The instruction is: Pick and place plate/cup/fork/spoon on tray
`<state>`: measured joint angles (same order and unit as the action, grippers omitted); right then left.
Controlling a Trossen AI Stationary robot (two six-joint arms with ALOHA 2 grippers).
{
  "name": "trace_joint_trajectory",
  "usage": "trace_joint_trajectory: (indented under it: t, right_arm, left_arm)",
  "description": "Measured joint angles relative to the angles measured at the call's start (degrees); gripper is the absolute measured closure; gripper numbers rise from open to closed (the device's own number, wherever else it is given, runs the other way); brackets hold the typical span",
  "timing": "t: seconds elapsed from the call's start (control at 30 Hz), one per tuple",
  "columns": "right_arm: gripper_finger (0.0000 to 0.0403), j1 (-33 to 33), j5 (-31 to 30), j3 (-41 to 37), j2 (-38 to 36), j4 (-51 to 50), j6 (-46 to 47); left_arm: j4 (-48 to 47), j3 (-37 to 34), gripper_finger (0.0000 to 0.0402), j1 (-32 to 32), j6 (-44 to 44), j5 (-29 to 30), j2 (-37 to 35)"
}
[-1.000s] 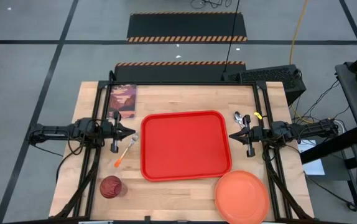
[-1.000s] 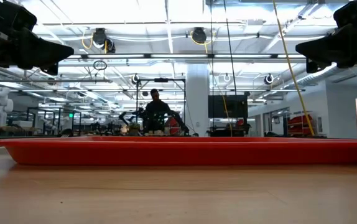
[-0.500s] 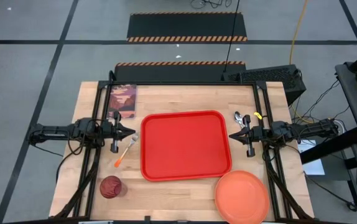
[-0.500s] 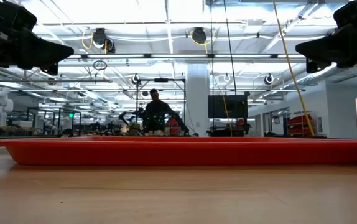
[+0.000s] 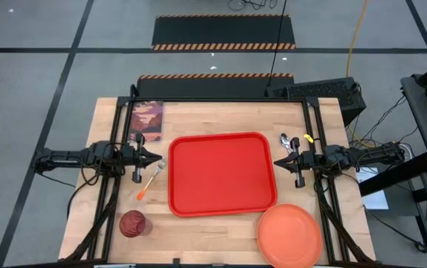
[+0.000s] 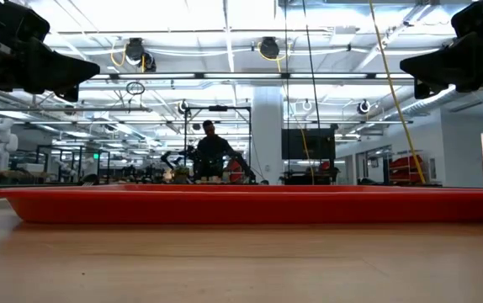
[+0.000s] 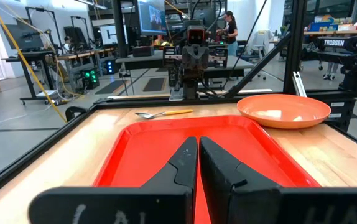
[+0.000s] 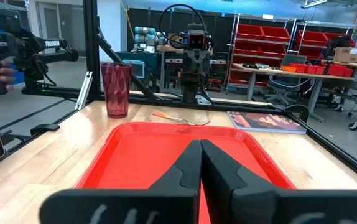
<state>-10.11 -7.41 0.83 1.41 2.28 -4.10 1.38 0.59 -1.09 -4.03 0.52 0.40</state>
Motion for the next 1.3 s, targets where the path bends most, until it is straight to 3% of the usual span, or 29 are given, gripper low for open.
trace_joint_trajectory:
  t: [0.47,0.63,1.03,1.3]
  right_arm:
    - [0.0403,0.0,0.0,-0.01,0.01,0.02,0.0]
    - [0.0403,0.0,0.01,-0.01,0.02,0.0,0.0]
    - [0.0403,0.01,0.0,0.0,0.0,0.02,0.0]
    - [0.0403,0.0,0.01,-0.01,0.02,0.02,0.0]
  left_arm:
    - [0.12,-0.01,0.038,0.01,-2.6,0.03,0.02]
    - [0.46,-0.01,0.038,-0.01,1.25,0.03,0.02]
    - [10.79,0.18,0.038,-2.29,6.1,-0.24,0.02]
    - [10.83,8.49,0.038,-5.02,4.27,-0.12,6.14]
